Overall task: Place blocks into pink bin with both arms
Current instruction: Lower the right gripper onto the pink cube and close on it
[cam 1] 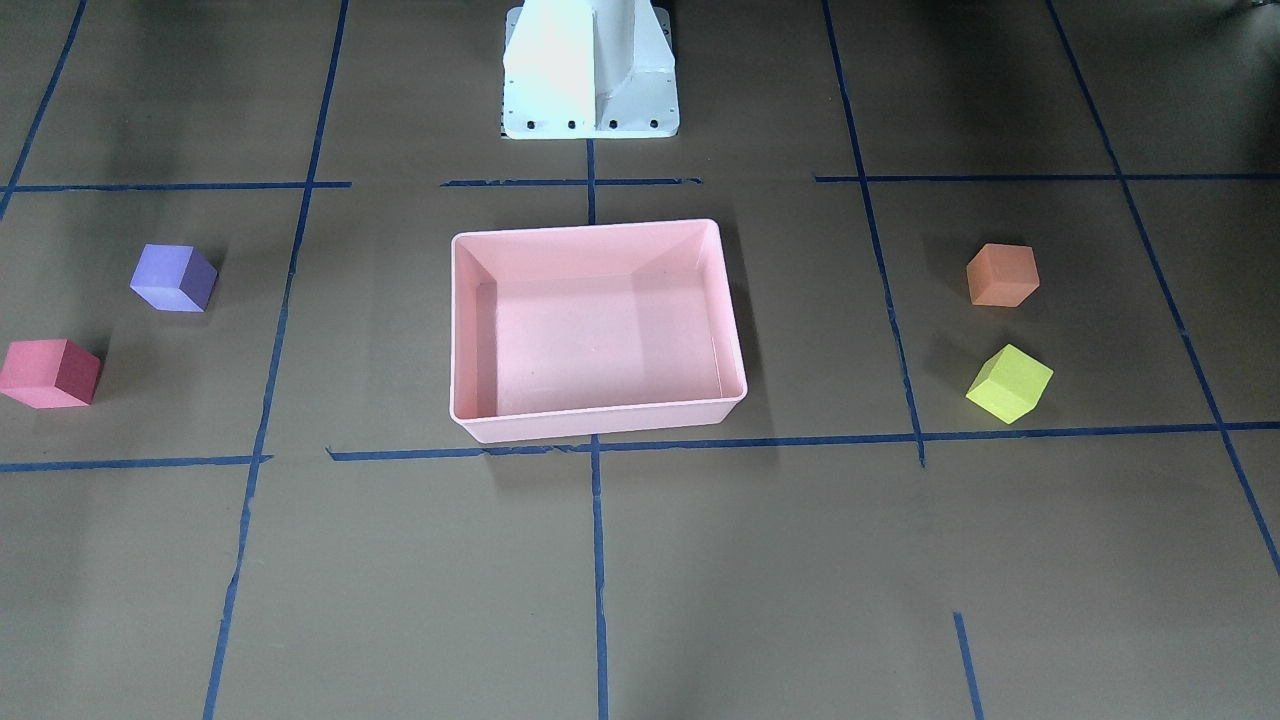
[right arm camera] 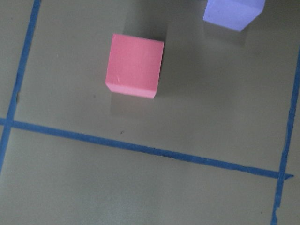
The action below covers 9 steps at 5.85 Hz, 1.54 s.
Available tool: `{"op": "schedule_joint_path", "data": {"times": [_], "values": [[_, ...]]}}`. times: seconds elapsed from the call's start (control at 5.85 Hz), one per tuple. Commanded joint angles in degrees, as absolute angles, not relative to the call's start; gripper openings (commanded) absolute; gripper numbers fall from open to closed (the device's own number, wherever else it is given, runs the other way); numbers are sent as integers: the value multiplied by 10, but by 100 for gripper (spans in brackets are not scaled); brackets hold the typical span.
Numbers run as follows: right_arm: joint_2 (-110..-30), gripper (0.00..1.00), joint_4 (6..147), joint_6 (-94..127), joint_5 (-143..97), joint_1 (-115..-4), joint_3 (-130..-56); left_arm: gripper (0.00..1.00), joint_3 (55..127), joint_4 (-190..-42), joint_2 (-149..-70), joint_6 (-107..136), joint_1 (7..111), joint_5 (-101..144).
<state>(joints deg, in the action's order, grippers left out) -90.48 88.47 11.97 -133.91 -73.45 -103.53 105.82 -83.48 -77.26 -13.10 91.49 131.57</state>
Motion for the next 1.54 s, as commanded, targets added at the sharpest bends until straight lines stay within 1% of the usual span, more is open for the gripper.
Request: {"op": "schedule_joint_path", "data": {"times": [0.0,0.17,0.85,1.37], "values": [[-908,100,684,268,-1284,-674,-943,100,1060,-835,-773,-131,915,1316],[-908,100,636,280,-1274,-659,-907,100,1060,-835,-773,-131,915,1316],[-908,100,628,287,-1272,-639,-896,100,1060,-831,-773,-131,914,1316],[-899,100,627,284,-1259,-607,-869,100,1059,-830,-772,-131,914,1316]]}}
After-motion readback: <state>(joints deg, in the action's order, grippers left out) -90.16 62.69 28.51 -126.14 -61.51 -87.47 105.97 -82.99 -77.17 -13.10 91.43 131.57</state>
